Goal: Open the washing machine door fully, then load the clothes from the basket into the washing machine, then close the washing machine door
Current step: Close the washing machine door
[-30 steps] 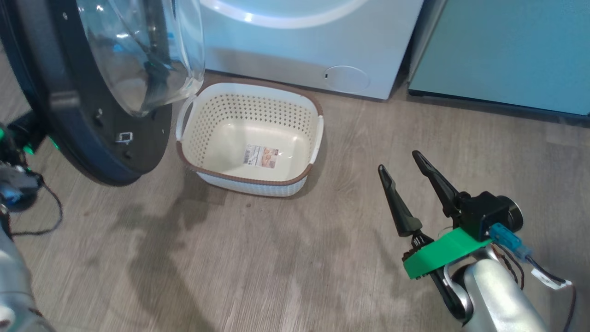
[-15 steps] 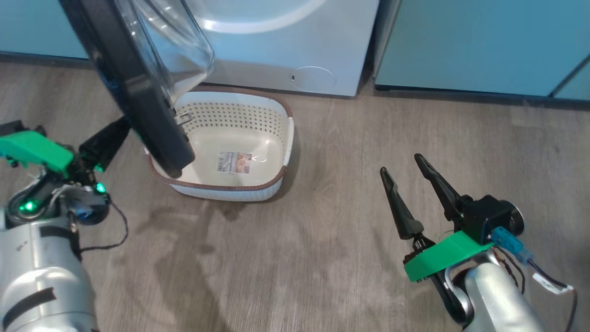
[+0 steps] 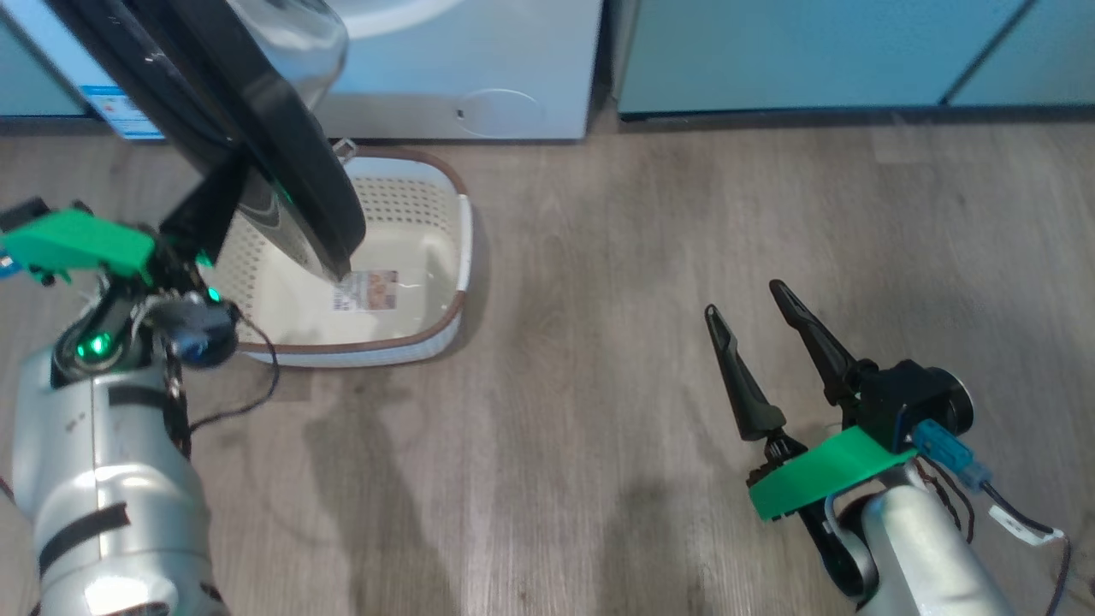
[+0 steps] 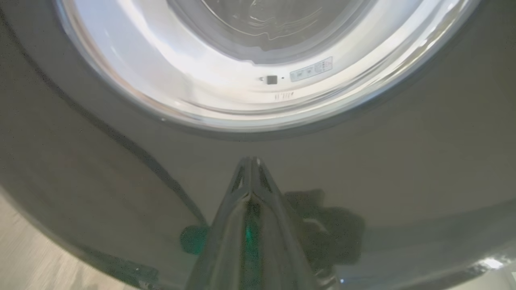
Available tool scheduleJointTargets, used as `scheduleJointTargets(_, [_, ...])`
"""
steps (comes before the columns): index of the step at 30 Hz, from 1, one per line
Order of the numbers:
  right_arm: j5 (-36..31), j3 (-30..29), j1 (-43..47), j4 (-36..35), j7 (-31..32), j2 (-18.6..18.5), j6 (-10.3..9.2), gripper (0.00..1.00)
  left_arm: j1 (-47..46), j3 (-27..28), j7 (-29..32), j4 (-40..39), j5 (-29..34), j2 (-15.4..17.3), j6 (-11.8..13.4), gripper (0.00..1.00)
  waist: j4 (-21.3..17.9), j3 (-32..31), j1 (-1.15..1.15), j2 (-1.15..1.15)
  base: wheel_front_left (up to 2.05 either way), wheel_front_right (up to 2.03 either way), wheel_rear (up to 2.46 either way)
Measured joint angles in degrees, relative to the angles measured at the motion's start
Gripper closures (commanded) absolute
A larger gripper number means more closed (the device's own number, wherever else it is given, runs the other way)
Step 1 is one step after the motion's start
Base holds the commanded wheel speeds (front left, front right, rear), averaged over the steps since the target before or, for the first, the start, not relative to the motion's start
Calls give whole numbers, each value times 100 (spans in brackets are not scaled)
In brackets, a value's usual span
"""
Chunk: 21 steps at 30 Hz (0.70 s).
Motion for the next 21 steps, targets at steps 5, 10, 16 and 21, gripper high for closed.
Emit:
scheduleJointTargets(5, [0, 11, -15, -56, -7, 19, 0, 0, -376, -67, -721, 103, -233, -16, -1, 100, -335, 174, 0, 0, 0, 0, 0])
scheduleJointTargets(10, [2, 4, -26, -105, -8, 42, 0, 0, -620, -118, -1316, 168, -503, -14, 0, 100, -735, 341, 0, 0, 0, 0, 0])
scheduleJointTargets(16, [86, -13, -33, -176, -8, 70, 0, 0, -967, -252, -1952, 152, -588, -14, 0, 100, -1205, 575, 0, 0, 0, 0, 0])
scheduleJointTargets(21, [289, 9, -86, -247, -8, 90, 0, 0, -1285, -285, -2472, 92, -578, -24, 0, 100, -1561, 776, 0, 0, 0, 0, 0])
